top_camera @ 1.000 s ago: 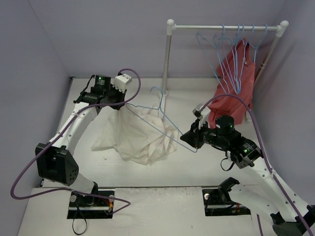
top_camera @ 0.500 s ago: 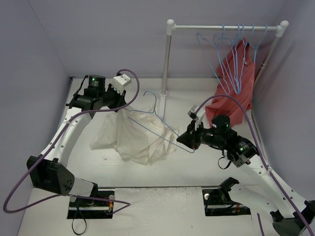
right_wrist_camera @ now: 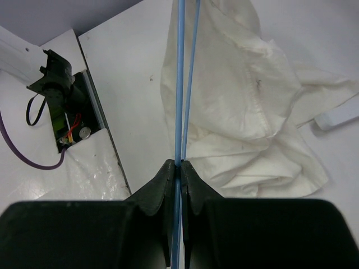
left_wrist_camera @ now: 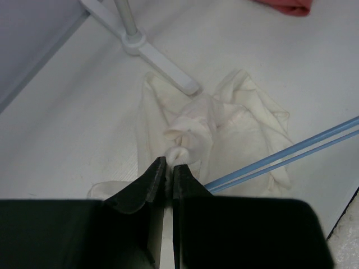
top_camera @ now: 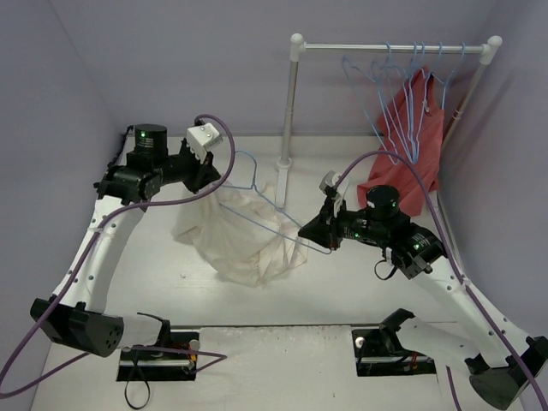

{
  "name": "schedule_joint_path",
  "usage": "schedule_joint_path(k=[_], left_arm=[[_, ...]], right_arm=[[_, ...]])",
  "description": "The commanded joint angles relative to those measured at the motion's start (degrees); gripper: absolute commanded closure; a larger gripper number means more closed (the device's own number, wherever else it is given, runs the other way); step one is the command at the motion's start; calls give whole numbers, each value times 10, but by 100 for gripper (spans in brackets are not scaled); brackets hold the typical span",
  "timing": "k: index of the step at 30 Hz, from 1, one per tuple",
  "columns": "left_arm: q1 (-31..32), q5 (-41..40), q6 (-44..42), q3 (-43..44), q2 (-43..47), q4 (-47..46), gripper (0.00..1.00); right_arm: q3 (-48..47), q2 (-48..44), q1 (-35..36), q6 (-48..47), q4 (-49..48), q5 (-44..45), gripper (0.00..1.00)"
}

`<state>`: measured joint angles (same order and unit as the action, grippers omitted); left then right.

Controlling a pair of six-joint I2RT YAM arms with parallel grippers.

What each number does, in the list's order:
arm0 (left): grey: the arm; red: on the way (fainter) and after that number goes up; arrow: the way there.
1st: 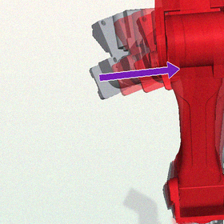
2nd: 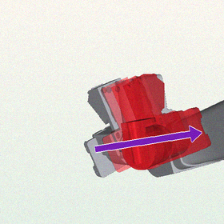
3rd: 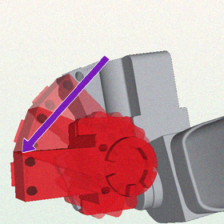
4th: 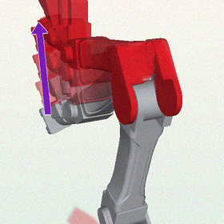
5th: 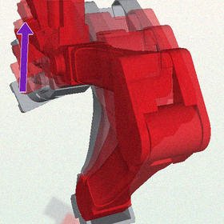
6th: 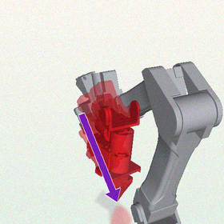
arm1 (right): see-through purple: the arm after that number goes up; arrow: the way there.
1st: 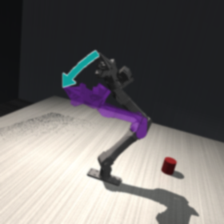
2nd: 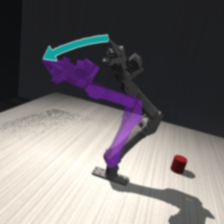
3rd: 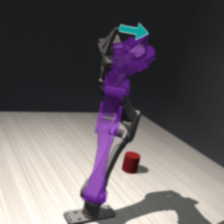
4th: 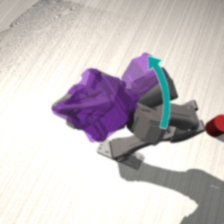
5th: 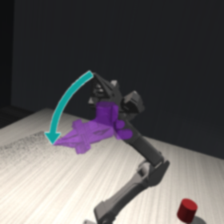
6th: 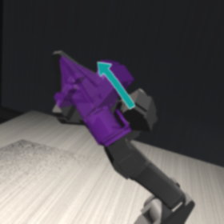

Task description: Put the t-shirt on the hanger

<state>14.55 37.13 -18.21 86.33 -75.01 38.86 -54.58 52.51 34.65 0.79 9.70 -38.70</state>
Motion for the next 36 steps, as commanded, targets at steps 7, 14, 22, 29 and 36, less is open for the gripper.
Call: schedule_joint_path(k=[7,14,22,29,36], left_arm=[[14,1,77,111,67,-26,100],[15,-252,102,103,90,-23,100],[18,-270,127,101,72,-23,100],[34,-250,126,78,71,-22,100],[54,-190,121,99,61,-12,100]], right_arm=[[-87,37,4,-31,-127,4,100],[-85,24,5,-23,-127,17,100],[-39,-16,5,-13,-127,46,100],[-50,-5,5,-16,-135,32,100],[-59,12,6,-18,-154,26,100]])
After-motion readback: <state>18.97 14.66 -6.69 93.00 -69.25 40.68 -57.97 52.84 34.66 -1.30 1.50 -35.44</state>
